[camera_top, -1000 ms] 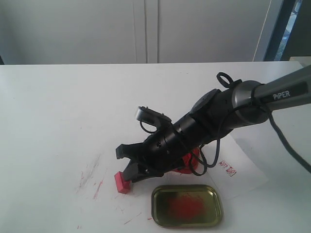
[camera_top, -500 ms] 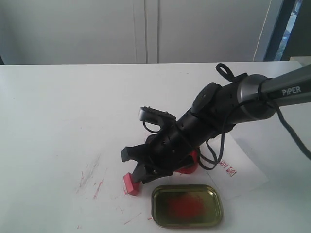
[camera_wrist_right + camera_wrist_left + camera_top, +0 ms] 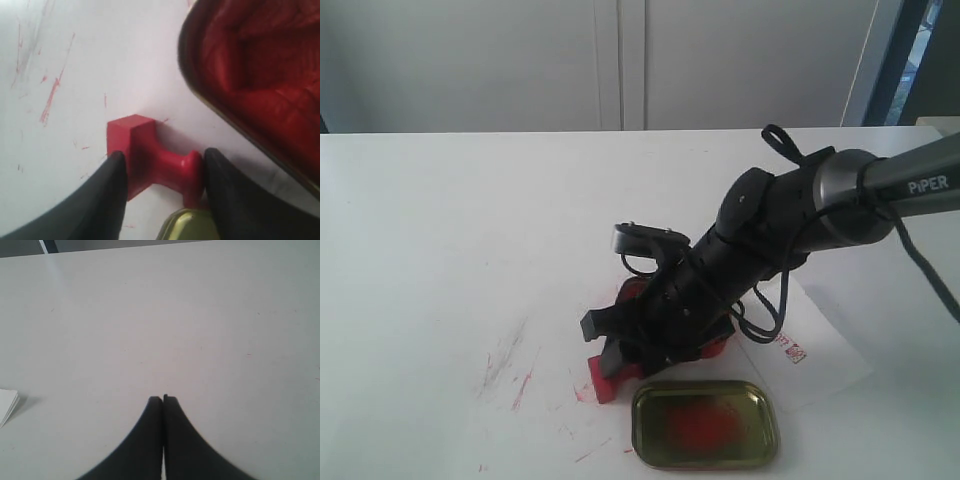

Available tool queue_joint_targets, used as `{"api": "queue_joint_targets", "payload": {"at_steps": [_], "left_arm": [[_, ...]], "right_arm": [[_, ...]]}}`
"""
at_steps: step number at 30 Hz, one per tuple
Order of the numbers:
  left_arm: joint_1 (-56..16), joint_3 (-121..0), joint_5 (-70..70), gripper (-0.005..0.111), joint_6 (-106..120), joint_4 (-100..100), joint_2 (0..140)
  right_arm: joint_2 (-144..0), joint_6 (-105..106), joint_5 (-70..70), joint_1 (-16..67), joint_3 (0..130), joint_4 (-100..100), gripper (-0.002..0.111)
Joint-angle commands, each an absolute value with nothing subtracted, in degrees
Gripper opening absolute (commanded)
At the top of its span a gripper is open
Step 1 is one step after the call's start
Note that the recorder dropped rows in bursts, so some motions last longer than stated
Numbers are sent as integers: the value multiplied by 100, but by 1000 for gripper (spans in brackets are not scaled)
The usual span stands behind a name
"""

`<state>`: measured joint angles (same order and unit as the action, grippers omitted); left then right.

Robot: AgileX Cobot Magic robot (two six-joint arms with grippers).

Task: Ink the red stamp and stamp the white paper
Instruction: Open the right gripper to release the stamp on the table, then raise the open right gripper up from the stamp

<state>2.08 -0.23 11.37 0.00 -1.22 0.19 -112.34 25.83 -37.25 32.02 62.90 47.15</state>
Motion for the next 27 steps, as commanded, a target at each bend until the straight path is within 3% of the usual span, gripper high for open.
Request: {"api": "queue_joint_targets", "payload": {"at_steps": [1, 13, 16, 23, 27], "left_arm": [[204, 0, 1157, 0, 0, -173, 0], [204, 0, 1157, 0, 0, -173, 0], [204, 0, 1157, 0, 0, -173, 0], [204, 0, 1157, 0, 0, -173, 0], [204, 0, 1157, 0, 0, -173, 0]], "right_arm": [[-11191, 2517, -3720, 3190, 6281, 4645, 52], [-10391, 1555, -3887, 3190, 6281, 3208, 49], [-10206, 1555, -3911, 3190, 6281, 3121, 39], [-9938, 1633, -3911, 3190, 6281, 3037, 0], [-9890, 1633, -3911, 3178, 6281, 2968, 0]]}}
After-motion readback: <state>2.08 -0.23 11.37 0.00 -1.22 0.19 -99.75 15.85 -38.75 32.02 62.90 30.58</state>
